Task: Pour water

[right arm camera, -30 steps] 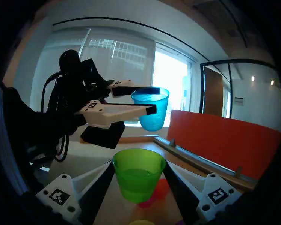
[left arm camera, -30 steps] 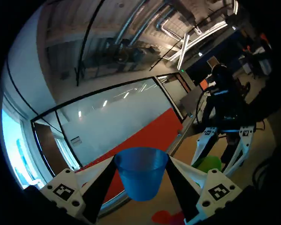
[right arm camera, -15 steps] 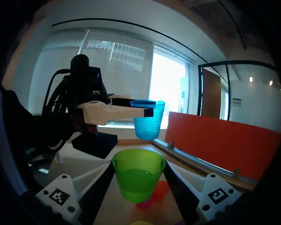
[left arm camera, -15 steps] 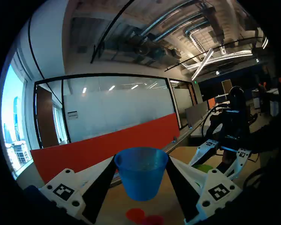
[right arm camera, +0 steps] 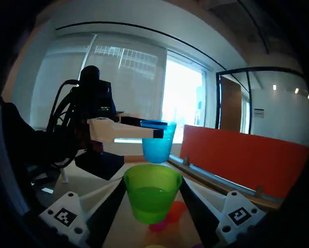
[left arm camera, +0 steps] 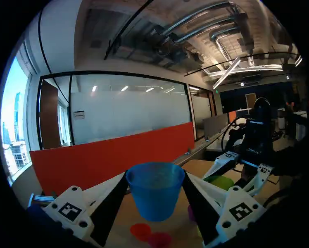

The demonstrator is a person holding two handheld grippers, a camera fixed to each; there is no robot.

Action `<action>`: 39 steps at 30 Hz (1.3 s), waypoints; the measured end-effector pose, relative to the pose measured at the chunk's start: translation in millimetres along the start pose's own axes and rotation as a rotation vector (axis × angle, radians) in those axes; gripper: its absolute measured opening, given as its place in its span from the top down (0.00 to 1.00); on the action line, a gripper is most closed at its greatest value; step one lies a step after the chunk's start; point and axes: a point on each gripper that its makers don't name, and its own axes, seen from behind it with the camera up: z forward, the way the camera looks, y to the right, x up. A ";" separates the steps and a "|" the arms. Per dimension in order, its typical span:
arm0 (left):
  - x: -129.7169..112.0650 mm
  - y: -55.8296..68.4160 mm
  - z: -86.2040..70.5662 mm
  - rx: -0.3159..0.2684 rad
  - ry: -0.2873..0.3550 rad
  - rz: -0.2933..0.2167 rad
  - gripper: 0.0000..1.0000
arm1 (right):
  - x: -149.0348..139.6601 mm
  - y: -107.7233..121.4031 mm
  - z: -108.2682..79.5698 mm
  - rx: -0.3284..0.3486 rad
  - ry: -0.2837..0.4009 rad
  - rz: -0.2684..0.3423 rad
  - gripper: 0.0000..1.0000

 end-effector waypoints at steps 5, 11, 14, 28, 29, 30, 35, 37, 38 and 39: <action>-16.8 0.3 -1.4 -0.007 -0.048 -0.023 0.12 | 2.4 -0.1 -1.2 -0.001 -0.006 0.013 0.08; -37.3 0.4 -6.0 -0.017 -0.100 -0.049 0.12 | 0.3 2.6 -5.0 -0.003 -0.030 0.032 0.08; -47.7 3.0 -8.5 -0.035 -0.131 -0.065 0.12 | -1.6 3.0 -6.6 -0.002 -0.044 0.039 0.08; -79.1 3.2 -15.2 -0.074 -0.231 -0.121 0.11 | -6.7 5.5 -11.5 -0.003 -0.094 0.038 0.08; -81.2 3.7 -15.9 -0.076 -0.238 -0.118 0.11 | -7.5 6.0 -12.1 -0.004 -0.098 0.037 0.08; -83.7 4.4 -16.6 -0.079 -0.246 -0.113 0.10 | -8.5 6.7 -12.7 -0.005 -0.103 0.037 0.08; -96.2 9.5 -18.5 -0.097 -0.290 -0.091 0.10 | -14.5 9.3 -15.8 -0.008 -0.130 0.038 0.08; -100.7 11.7 -18.8 -0.104 -0.304 -0.084 0.10 | -17.0 10.2 -17.4 -0.010 -0.142 0.038 0.08; -102.6 12.8 -18.8 -0.106 -0.310 -0.081 0.10 | -18.2 10.8 -18.2 -0.011 -0.147 0.037 0.08; -104.8 14.0 -18.9 -0.109 -0.316 -0.078 0.10 | -19.2 11.2 -19.1 -0.012 -0.152 0.038 0.08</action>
